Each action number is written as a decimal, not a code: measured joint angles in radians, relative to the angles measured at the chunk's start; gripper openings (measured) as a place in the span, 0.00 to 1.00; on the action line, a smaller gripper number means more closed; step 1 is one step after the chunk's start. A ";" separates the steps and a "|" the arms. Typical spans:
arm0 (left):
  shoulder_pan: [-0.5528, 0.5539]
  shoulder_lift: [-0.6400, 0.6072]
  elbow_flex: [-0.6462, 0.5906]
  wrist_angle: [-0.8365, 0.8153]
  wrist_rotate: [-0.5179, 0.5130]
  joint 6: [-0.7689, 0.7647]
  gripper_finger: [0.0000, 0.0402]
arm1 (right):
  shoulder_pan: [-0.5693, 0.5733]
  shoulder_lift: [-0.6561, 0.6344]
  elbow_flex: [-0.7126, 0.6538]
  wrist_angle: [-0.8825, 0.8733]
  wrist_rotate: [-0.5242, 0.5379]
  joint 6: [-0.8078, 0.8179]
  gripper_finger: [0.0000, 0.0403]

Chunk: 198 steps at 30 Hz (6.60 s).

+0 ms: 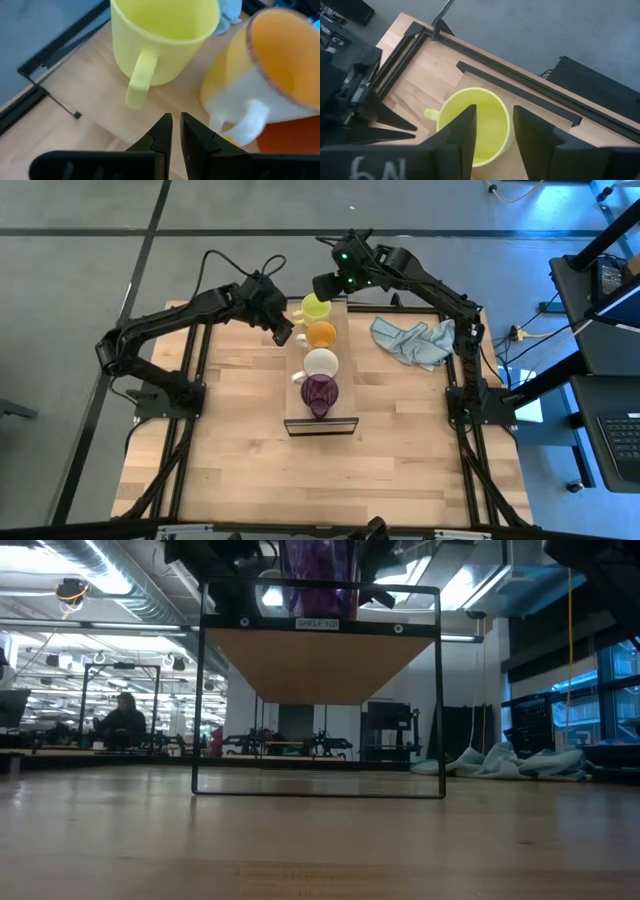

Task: Stack small to large cups/mugs on shelf
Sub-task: Put the light yellow mug on the shelf, then return to Home Position

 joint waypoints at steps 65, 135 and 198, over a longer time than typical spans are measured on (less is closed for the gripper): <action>0.124 0.071 0.018 0.074 0.002 0.053 0.08 | -0.034 0.002 0.000 -0.017 0.000 -0.035 0.32; 0.183 -1.122 -0.570 0.860 0.376 -0.601 0.08 | 0.504 -0.200 -0.254 0.666 -0.158 -0.143 0.32; -0.050 -1.347 -0.890 0.623 0.319 -0.488 0.08 | 0.752 -1.544 -2.348 2.266 0.164 -0.290 0.32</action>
